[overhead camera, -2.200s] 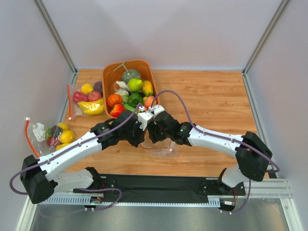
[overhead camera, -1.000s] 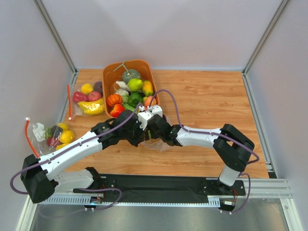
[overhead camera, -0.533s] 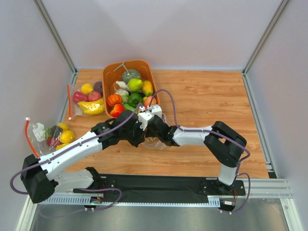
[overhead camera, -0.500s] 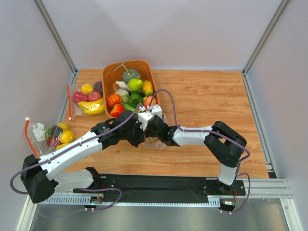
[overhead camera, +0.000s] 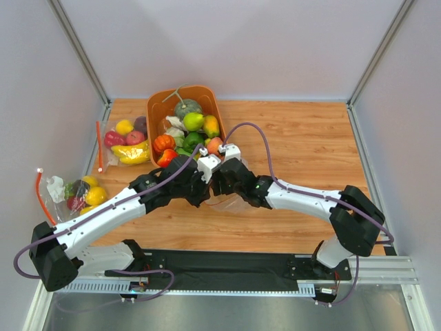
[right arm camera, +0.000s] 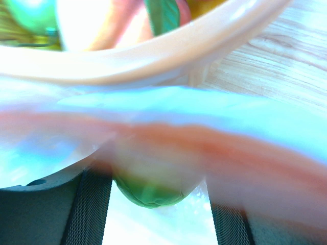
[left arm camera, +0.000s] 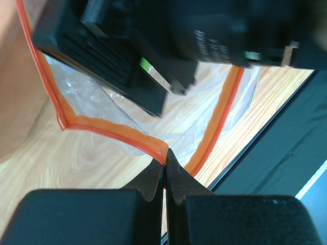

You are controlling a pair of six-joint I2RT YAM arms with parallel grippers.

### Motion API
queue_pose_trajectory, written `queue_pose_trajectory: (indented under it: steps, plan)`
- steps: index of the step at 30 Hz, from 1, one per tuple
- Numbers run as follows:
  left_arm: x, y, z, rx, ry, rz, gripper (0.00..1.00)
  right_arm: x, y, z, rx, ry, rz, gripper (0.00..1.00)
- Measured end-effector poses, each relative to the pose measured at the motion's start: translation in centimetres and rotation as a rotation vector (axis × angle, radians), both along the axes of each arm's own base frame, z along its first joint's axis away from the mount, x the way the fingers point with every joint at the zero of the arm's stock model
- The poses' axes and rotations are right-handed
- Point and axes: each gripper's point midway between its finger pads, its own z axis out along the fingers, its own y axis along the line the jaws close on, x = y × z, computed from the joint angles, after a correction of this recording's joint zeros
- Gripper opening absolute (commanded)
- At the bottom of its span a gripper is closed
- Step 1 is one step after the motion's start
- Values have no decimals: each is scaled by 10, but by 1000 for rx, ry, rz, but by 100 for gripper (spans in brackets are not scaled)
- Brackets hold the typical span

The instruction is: Open the zip-top bag and remove the fake food

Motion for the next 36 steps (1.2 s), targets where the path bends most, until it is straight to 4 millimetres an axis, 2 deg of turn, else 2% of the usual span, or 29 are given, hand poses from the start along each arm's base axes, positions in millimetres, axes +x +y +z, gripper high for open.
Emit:
queue_pose_trajectory:
  steps: [2, 9, 12, 19, 24, 28, 36]
  plan:
    - [1, -1, 2, -5, -6, 1, 0, -7, -2, 5, 2, 20, 22, 36]
    - [1, 2, -1, 11, -2, 9, 0, -34, -2, -2, -20, 134, 112, 35]
    - [0, 4, -2, 18, 4, 9, 0, -43, -5, 5, -10, 156, 139, 35]
    - [-1, 5, -3, 24, 5, 11, 0, -63, -9, 65, 137, 96, 215, 36]
    - [-1, 5, -3, 24, 5, 10, 0, -72, -5, 91, 240, 86, 280, 36]
    - [-1, 5, -3, 26, 6, 10, 0, -80, 2, 88, 290, 127, 342, 35]
    - [-2, 10, -7, 50, 12, 20, 0, -93, 11, 62, 458, 297, 455, 33]
